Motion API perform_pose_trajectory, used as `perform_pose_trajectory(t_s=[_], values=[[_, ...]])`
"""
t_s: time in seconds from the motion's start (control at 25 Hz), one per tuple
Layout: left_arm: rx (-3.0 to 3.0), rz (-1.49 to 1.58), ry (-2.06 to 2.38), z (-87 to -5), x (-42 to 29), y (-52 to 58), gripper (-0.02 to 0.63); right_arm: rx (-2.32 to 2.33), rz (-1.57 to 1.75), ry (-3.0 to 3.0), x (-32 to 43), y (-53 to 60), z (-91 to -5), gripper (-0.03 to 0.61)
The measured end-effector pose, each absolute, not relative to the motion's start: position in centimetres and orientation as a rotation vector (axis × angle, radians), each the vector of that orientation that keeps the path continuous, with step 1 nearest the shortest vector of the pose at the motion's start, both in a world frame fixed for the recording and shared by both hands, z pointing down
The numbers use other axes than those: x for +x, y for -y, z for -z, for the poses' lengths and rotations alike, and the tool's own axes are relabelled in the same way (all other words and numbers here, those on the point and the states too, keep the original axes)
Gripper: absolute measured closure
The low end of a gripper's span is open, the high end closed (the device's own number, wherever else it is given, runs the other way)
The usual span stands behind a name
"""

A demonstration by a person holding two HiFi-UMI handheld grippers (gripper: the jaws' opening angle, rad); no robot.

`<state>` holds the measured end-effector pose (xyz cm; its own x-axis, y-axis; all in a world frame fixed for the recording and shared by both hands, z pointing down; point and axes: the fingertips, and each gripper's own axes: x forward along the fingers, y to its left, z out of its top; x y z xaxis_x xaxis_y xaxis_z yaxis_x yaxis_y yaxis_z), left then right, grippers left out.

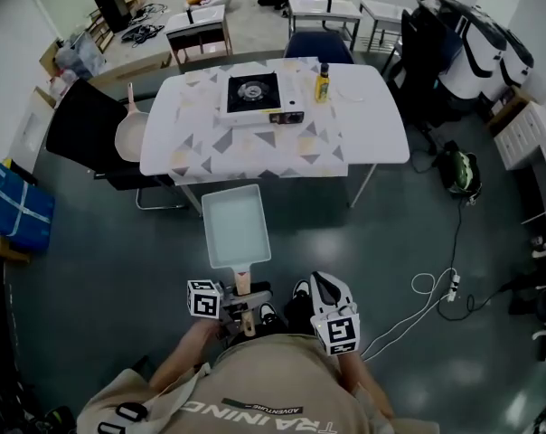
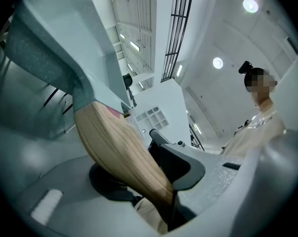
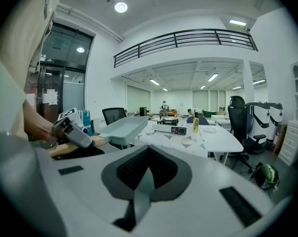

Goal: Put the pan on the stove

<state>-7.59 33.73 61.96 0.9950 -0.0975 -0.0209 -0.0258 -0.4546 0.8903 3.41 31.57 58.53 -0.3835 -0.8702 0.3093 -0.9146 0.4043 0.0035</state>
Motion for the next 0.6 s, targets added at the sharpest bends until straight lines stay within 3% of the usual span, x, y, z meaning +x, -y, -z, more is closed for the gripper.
perform_pose_trajectory(t_s=[0.6], values=[[2.047,0.102,0.145,-59.3,-4.0,-23.2,0.451,1.509,-0.233,2.533,6.6,-18.2,-58.6,0.575]])
